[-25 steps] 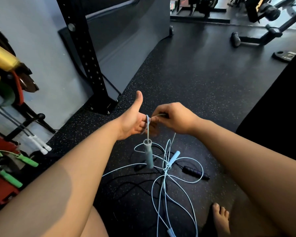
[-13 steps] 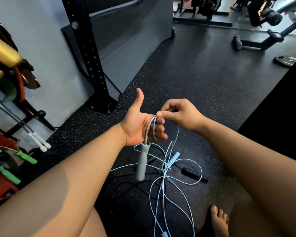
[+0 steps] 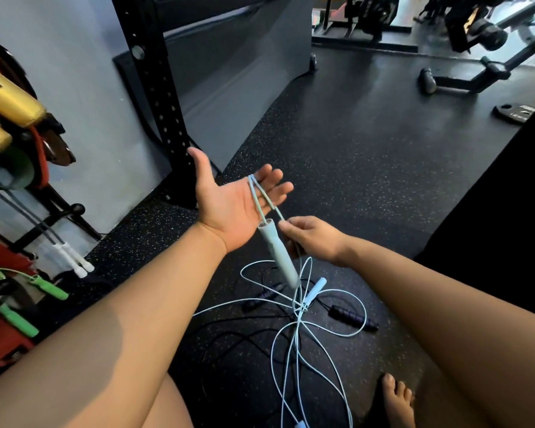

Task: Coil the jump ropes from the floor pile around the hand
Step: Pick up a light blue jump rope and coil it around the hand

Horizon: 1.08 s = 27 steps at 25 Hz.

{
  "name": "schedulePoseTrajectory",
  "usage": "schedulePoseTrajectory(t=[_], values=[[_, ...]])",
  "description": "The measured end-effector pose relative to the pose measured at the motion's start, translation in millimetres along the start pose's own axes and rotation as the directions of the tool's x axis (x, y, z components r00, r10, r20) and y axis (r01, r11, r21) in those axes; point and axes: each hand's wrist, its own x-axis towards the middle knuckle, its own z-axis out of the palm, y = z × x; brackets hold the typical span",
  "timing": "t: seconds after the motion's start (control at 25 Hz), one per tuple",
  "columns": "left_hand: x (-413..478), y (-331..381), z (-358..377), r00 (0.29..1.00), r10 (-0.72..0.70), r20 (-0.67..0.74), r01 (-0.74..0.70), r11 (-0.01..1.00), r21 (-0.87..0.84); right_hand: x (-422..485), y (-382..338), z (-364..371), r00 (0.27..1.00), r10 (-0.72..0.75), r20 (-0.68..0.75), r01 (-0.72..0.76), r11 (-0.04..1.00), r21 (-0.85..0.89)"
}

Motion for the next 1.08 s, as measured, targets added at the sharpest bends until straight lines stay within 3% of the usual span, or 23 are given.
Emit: schedulePoseTrajectory(t=[0.08,0.16,0.24,0.56,0.8,0.88,0.96,1.08], values=[[1.7,7.2,-2.4,0.994,0.089,-0.068,-0.091,0.995,-0.031,-2.1,0.0,-3.4,0.995,0.072,0.061,-0.055,0.966,-0.253],[3.9,15.3,-6.3,0.973,0.176,-0.150,-0.189,0.979,-0.080,-6.1,-4.1,-10.7,0.974,0.176,0.144,-0.072,0.840,-0.538],[5.9,21.9,-11.4,0.947,0.237,-0.218,-0.262,0.960,-0.095,-10.2,-10.7,-15.3,0.958,0.214,0.190,-0.024,0.723,-0.690],[10.9,20.7,-27.2,0.924,0.189,-0.332,-0.217,0.975,-0.049,-30.6,-58.5,-1.9,0.966,-0.084,0.243,0.217,0.771,-0.598],[12.8,30.0,-26.8,0.929,0.191,-0.318,-0.245,0.960,-0.139,-30.6,-51.1,1.8,0.950,-0.007,0.312,0.245,0.633,-0.734],[15.6,27.3,-28.1,0.924,0.185,-0.334,-0.209,0.977,-0.039,-31.6,-54.1,-2.5,0.953,-0.090,0.289,0.277,0.644,-0.713],[18.8,18.5,-31.3,0.921,0.153,-0.358,-0.097,0.981,0.170,-33.0,-58.8,-10.9,0.946,-0.216,0.244,0.326,0.635,-0.700],[17.5,-0.6,-31.0,0.948,0.039,-0.316,0.120,0.875,0.469,-33.0,-58.0,-23.7,0.917,-0.369,0.153,0.371,0.644,-0.669]])
